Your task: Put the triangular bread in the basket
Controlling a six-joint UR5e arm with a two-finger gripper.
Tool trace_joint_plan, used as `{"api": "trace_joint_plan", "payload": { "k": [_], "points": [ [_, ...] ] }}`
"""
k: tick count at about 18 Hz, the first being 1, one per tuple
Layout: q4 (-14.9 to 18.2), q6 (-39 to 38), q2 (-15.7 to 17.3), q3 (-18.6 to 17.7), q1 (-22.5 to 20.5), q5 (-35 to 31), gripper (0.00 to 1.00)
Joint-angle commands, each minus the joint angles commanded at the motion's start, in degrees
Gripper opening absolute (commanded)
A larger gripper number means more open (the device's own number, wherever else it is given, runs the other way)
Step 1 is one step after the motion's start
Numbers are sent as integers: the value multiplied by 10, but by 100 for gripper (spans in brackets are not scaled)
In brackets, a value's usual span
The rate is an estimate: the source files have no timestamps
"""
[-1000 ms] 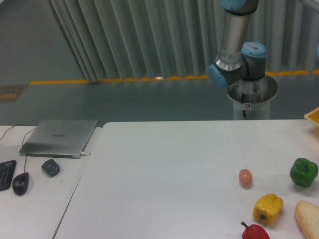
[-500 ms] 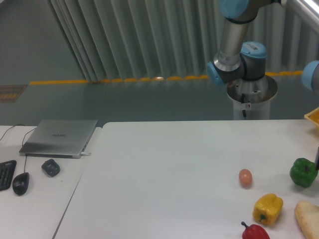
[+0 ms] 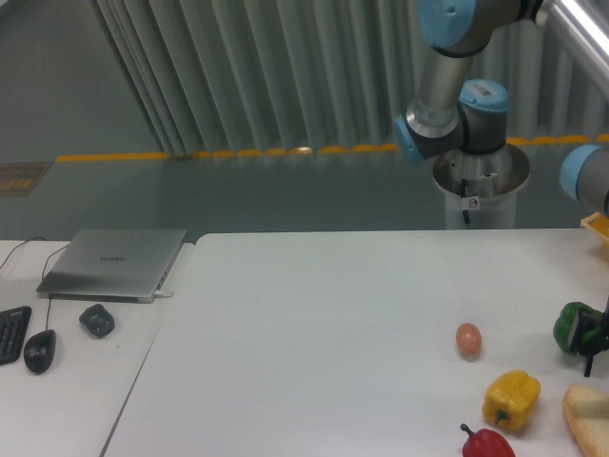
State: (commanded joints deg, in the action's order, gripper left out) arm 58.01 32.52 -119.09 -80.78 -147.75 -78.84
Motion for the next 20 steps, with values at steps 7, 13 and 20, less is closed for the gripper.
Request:
{"api": "trace_joint_plan", "payload": {
  "k": [7, 13, 20],
  "points": [
    [-8, 2, -27, 23, -1, 2, 100],
    [-8, 5, -42, 26, 0, 1, 100],
    [-9, 5, -54, 26, 1, 0, 100]
  ]
}}
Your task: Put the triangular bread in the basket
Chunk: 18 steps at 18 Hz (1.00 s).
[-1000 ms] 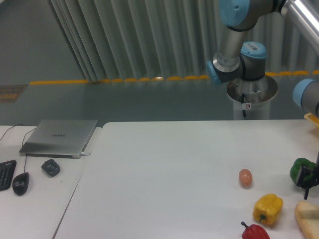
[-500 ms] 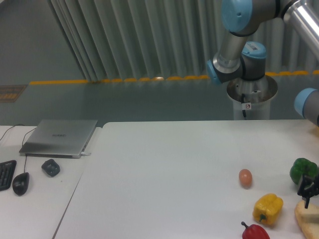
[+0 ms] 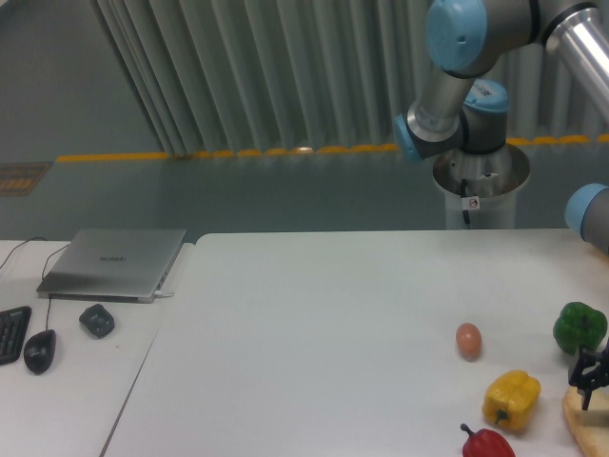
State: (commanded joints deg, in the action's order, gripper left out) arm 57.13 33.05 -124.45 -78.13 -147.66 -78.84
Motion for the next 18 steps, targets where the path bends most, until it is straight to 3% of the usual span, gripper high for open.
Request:
{"api": "trace_joint_plan", "payload": {
  "k": [9, 11, 12, 15, 17, 18],
  "points": [
    [-4, 1, -16, 11, 2, -2, 100],
    [-4, 2, -18, 11, 6, -4, 92],
    [-4, 2, -18, 10, 7, -4, 81],
    [-3, 8, -23, 9, 7, -5, 77],
    [-3, 12, -21, 4, 8, -10, 60],
    [-1, 12, -20, 4, 7, -10, 43]
  ]
}}
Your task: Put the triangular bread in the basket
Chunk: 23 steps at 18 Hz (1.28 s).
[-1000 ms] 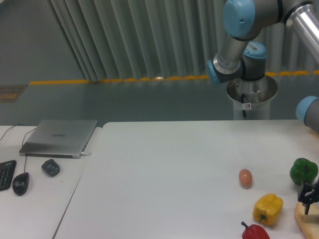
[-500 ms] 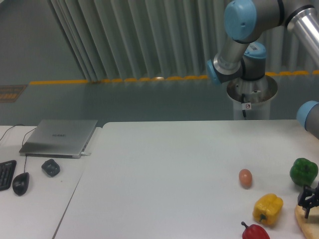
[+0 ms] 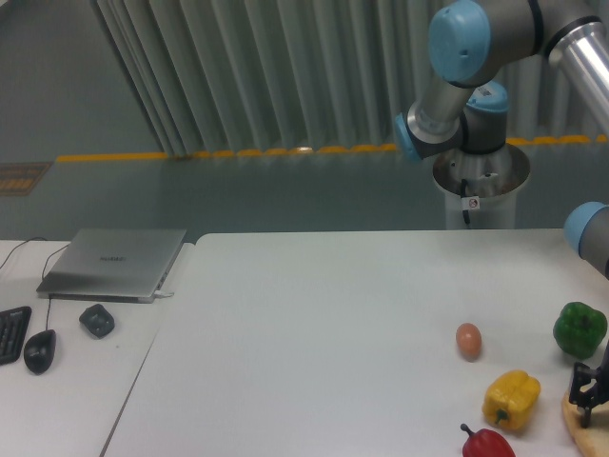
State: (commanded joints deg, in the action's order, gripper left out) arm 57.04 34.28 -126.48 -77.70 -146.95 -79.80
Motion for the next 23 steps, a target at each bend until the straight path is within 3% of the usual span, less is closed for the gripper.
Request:
{"api": "trace_joint_plan", "payload": {
  "k": [2, 4, 5, 9, 13, 16, 20, 23],
  "points": [
    [2, 2, 4, -1, 0, 0, 19],
    [4, 1, 13, -1, -1, 0, 11],
    [4, 1, 17, -1, -2, 1, 0],
    [5, -3, 27, 2, -4, -1, 0],
    [12, 1, 69, 4, -20, 2, 0],
    [61, 11, 113, 4, -60, 18, 0],
    [177, 215, 156, 4, -103, 12, 0],
    [216, 299, 176, -4, -129, -6, 0]
  ]
}}
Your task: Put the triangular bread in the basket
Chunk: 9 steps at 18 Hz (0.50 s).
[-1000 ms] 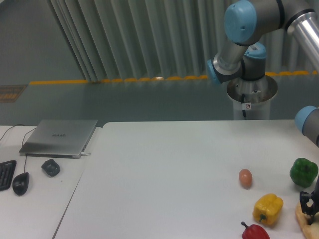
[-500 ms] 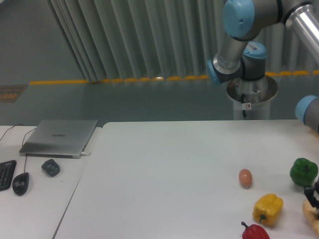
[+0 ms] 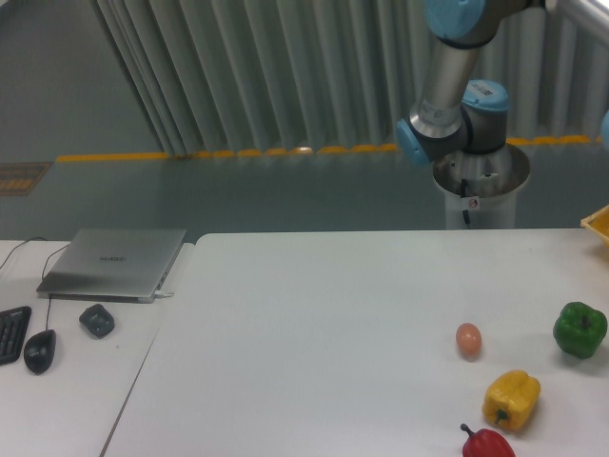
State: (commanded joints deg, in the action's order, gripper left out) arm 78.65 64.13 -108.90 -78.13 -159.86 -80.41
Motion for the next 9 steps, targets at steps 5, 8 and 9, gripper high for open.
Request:
{"api": "trace_joint_plan", "payload": {
  "k": [5, 8, 9],
  "points": [
    [30, 148, 13, -20, -22, -79, 1],
    [33, 228, 14, -31, -30, -110, 1],
    [33, 260, 15, -36, -42, -110, 1]
  ]
}}
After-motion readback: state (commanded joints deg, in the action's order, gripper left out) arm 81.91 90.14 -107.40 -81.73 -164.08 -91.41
